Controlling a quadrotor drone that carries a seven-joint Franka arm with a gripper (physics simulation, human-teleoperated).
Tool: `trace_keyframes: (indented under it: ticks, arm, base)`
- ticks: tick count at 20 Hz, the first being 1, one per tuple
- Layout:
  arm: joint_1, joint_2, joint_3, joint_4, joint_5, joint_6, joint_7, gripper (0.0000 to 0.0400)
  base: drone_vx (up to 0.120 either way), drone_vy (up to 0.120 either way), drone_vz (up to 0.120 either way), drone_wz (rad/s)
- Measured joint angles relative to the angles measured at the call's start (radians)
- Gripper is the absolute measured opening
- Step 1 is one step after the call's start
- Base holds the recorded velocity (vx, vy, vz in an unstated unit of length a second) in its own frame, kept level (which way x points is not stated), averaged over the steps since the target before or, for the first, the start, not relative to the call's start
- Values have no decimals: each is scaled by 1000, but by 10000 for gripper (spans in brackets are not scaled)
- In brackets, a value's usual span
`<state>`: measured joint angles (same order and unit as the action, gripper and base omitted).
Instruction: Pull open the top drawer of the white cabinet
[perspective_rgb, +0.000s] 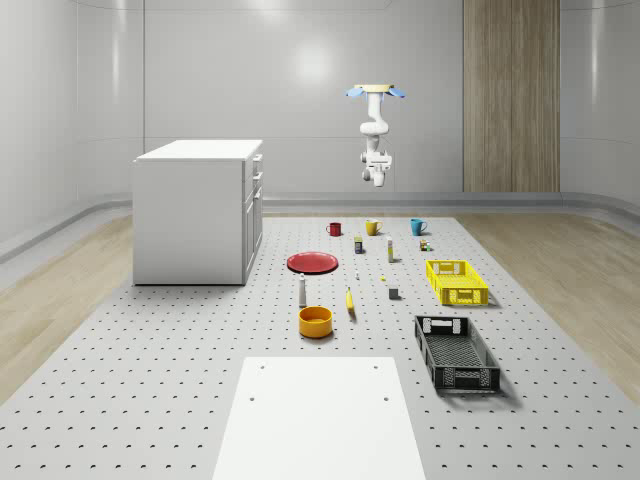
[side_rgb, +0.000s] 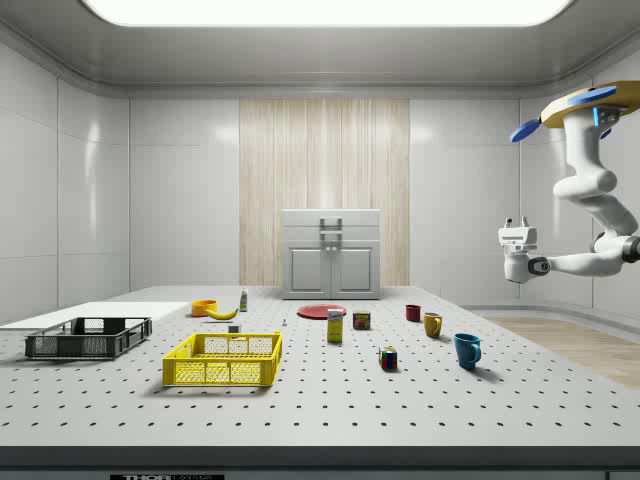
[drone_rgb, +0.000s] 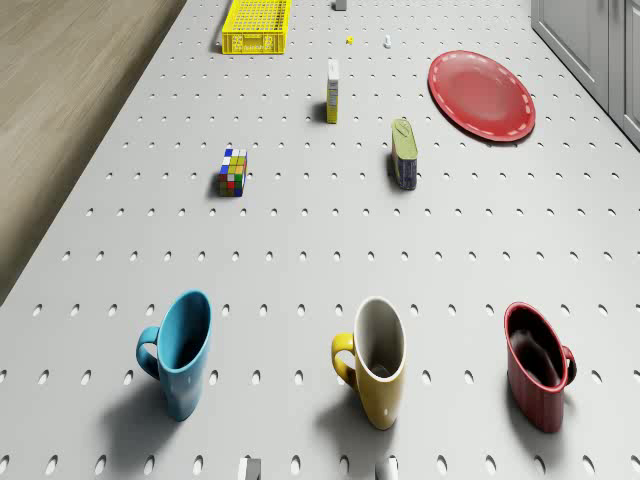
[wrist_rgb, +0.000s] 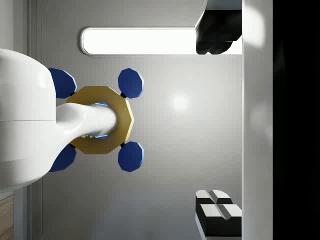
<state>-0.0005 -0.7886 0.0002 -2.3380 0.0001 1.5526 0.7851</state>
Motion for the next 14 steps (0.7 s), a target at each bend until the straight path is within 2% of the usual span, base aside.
trace_keyframes:
  ticks: [2, 5, 7, 10, 14]
  arm:
    - [4, 3, -20, 41, 34, -37, -5, 350]
    - [62, 16, -253, 65, 355, -90, -82, 332]
    - [107, 22, -386, 52, 539, -118, -114, 325]
    - [171, 22, -526, 17, 739, -141, -139, 317]
    - [238, 7, -631, -24, 892, -143, -149, 310]
  base:
    - [0, 0, 0, 0]
    - [0, -13, 0, 0]
    - [0, -120, 0, 0]
    - [0, -120, 0, 0]
    - [120, -120, 0, 0]
